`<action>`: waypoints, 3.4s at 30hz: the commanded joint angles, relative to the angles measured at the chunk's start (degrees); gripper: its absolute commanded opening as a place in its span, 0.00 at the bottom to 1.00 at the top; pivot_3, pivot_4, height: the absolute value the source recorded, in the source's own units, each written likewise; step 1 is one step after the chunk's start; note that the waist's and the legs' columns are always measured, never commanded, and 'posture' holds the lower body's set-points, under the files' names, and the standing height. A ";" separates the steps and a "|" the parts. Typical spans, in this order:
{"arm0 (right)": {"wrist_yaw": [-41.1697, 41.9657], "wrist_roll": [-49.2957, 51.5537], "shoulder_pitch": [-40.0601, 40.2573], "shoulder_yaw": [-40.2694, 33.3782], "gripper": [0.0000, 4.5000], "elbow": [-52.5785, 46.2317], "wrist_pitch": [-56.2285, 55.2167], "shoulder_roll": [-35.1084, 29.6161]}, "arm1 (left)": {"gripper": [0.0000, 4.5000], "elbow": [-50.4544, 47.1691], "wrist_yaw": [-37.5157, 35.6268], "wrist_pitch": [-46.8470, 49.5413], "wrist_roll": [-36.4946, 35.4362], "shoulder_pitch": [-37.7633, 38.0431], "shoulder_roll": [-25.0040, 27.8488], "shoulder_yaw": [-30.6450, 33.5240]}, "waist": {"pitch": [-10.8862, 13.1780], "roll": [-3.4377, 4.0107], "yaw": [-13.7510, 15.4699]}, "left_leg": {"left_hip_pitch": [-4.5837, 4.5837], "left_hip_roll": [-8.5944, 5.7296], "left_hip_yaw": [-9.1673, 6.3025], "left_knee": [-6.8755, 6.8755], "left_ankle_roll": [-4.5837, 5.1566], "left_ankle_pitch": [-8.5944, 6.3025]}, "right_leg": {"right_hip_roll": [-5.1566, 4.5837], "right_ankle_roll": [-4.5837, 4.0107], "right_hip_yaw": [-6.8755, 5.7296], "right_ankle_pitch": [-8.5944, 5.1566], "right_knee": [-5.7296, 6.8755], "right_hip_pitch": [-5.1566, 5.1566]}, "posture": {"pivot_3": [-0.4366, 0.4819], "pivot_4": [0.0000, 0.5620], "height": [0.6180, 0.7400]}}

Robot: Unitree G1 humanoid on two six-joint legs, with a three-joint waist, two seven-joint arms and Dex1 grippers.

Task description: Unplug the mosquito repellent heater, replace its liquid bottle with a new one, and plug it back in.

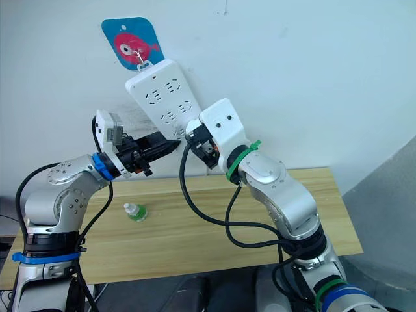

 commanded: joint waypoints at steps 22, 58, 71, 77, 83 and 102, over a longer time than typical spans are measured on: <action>1.72 8.33 2.19 -17.06 0.66 -11.67 13.54 -0.23 | 0.85 -4.60 6.01 -13.39 7.99 12.18 1.70 2.21 | 0.07 0.13 -1.07 | -0.09 0.08 0.12 0.09 0.17 -0.22 | 0.04 0.00 0.19 0.00 0.10 -0.23 | 0.35 0.43 1.00; -18.65 48.23 4.98 -40.95 0.66 -9.87 22.53 19.41 | 1.00 -24.58 17.84 -21.50 12.34 19.35 -18.07 -16.94 | 0.14 0.52 -1.92 | -0.03 0.10 0.28 0.28 0.20 -0.22 | 0.14 0.01 0.25 0.01 0.14 -0.02 | 0.32 0.41 1.00; -29.87 62.82 7.01 -35.14 0.66 -6.05 13.18 12.70 | 0.86 -24.24 19.39 -21.57 11.60 18.50 -19.44 -16.06 | 0.13 0.51 -1.93 | -0.03 0.11 0.28 0.28 0.20 -0.22 | 0.15 0.02 0.25 0.01 0.12 -0.01 | 0.33 0.40 1.00; -33.01 67.70 7.97 -30.77 0.66 -5.29 7.68 8.41 | 0.50 -23.29 18.57 -22.22 12.03 18.82 -18.90 -16.32 | 0.13 0.51 -1.92 | -0.03 0.11 0.29 0.28 0.20 -0.22 | 0.15 0.02 0.25 0.01 0.10 -0.01 | 0.34 0.39 1.00; -34.40 71.97 8.40 -26.77 0.66 -4.73 3.17 3.97 | 0.50 -22.18 18.94 -22.80 12.64 17.77 -19.17 -16.38 | 0.13 0.51 -1.88 | -0.04 0.11 0.29 0.29 0.20 -0.22 | 0.15 0.02 0.26 0.01 0.09 0.00 | 0.34 0.39 1.00; -17.77 99.92 12.88 -17.79 1.00 6.71 7.45 -34.06 | 0.50 -13.61 -8.40 -34.79 12.36 13.05 3.00 -14.38 | 0.15 0.49 -1.15 | -0.07 0.13 0.35 0.28 0.23 -0.22 | 0.16 0.03 0.26 0.00 -0.02 0.05 | 0.38 0.41 1.00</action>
